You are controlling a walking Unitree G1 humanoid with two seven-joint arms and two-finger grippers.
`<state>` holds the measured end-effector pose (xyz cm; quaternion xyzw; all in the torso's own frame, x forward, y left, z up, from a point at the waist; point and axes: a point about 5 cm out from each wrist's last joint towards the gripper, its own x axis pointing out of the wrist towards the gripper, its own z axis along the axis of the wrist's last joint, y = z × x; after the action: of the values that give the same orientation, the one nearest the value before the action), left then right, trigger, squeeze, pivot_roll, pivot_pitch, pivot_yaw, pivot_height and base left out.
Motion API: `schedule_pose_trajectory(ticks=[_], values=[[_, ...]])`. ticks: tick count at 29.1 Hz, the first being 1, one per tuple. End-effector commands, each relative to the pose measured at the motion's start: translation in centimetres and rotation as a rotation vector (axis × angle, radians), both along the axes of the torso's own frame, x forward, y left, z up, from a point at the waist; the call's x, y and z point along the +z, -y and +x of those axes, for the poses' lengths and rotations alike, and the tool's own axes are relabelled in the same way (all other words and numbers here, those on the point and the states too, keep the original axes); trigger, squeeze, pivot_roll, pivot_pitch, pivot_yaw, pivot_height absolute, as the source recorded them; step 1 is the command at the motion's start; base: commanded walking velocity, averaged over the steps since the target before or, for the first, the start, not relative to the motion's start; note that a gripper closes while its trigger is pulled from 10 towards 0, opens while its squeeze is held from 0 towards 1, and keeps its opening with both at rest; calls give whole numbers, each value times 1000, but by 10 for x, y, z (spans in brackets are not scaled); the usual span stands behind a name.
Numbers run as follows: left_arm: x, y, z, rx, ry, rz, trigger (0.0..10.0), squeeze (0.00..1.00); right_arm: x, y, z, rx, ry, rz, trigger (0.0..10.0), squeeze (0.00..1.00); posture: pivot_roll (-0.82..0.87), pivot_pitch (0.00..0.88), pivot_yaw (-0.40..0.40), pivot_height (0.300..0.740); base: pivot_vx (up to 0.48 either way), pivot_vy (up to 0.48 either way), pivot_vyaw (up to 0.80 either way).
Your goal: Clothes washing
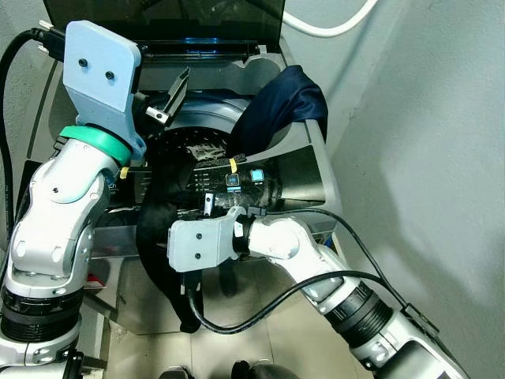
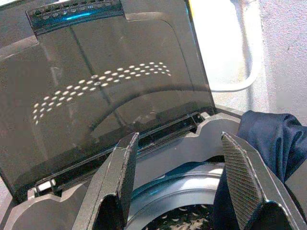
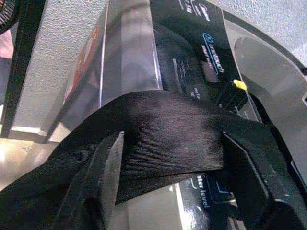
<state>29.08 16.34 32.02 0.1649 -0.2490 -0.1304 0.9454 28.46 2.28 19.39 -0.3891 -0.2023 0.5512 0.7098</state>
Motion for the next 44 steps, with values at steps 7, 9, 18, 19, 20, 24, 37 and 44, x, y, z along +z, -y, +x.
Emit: schedule_pose_trajectory(ticks=[7, 9, 18, 19, 20, 24, 37, 44], values=[[-2, -1, -1, 7, -8, 3, 10000, 0, -8, 8, 6, -38, -19, -30, 0, 0, 102, 119, -17, 740, 0, 0, 0], [-2, -1, -1, 7, -8, 3, 10000, 0, -7, 8, 6, -40, -20, -21, 0, 0, 102, 119, -17, 740, 0, 0, 0], [-2, -1, -1, 6, -9, 3, 10000, 0, 8, 7, 8, -42, -66, 103, 0, 0, 101, 121, -16, 740, 0, 0, 0], [-2, -1, -1, 5, -9, 3, 10000, 0, 11, 7, 8, -44, -71, 121, 0, 0, 101, 121, -16, 740, 0, 0, 0], [-2, -1, -1, 5, -9, 3, 10000, 0, 13, 7, 9, -44, -72, 131, 0, 0, 101, 121, -16, 740, 0, 0, 0], [-2, 0, -1, 4, -9, 2, 10000, 0, 21, 9, 10, -38, -92, 185, 0, 0, 102, 119, -17, 740, 0, 0, 0], [5, 0, -2, 10, 31, -36, 10000, 0, 83, 15, 54, -265, 111, 435, 10000, 0, 97, 112, -22, 740, 0, 0, 0], [23, -20, 1, 177, 152, -113, 10000, 0, 137, 19, 95, -643, 338, 555, 10000, 0, 114, 99, -30, 740, 0, 0, 0]])
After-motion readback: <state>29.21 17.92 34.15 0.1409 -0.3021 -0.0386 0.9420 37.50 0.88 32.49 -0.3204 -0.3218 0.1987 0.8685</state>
